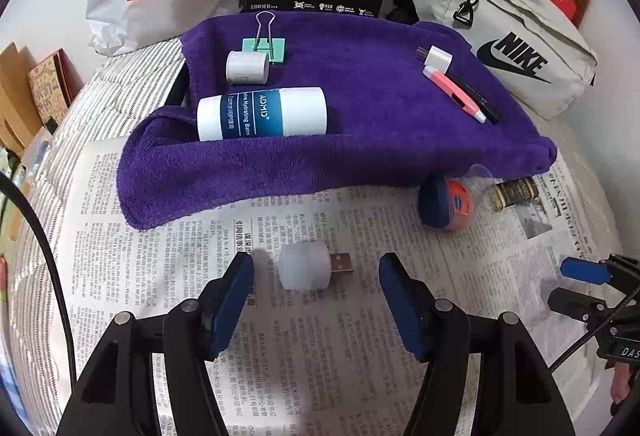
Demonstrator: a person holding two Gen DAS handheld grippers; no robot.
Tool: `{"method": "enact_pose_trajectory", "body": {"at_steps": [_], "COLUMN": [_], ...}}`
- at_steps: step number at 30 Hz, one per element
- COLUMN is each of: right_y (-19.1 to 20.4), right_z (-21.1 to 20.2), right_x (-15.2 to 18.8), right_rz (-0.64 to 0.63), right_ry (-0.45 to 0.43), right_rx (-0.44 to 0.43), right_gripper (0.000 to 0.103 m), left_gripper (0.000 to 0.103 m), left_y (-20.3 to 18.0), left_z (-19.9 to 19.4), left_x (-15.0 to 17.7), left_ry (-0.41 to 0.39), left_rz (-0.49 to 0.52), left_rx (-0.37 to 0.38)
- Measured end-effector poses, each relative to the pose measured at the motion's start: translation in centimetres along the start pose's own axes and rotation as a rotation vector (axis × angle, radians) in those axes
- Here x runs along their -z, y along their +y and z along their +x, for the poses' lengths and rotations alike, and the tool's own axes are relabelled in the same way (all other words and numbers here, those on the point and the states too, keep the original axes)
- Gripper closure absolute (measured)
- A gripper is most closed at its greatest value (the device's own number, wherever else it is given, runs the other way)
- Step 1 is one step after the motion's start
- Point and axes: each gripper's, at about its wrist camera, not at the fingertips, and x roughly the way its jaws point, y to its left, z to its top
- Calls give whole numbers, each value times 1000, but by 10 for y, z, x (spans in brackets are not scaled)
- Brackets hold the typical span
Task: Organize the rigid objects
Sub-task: 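Lower the left gripper onto the white USB light and close it, then grasp the clear plastic cap with the right gripper while the left holds the USB light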
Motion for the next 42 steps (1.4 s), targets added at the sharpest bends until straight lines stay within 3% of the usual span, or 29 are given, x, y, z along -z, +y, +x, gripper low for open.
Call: {"method": "enact_pose_trajectory", "body": {"at_steps": [6,13,18,25,30,34,38,42], "right_y": [2,-1,-1,23,30,38,45,56], "right_z": [0,0,0,3,12,24,36,43], "right_x": [-2,-2,-9,-37,-59,-75,-79,-80], "right_rz": [-7,0,15,-44,-43,-119,-173,-242], "right_ry": [0,-2,-12,-61,-104,-127,-105,-108], "right_rx": [-1,1,2,-62,-30,30,46,89], "right_gripper": [46,46,46,46,46,46,64,65], "left_gripper": [40,69,69,69,69,69,69,69], "left_y": [-9,5,14,17,26,33,36,38], "left_z": [3,0,-3,-4,-5,-5,-5,-4], "left_x": [1,-1,-2,-2,-2,-2,-2,-3], "left_ry": [-9,-25,-12,-4,2,4,6,6], "left_rz": [35,-22,-59,-37,-32,-47,-45,-51], "left_rx": [-67,-60,10,10,-7,15,21,34]}}
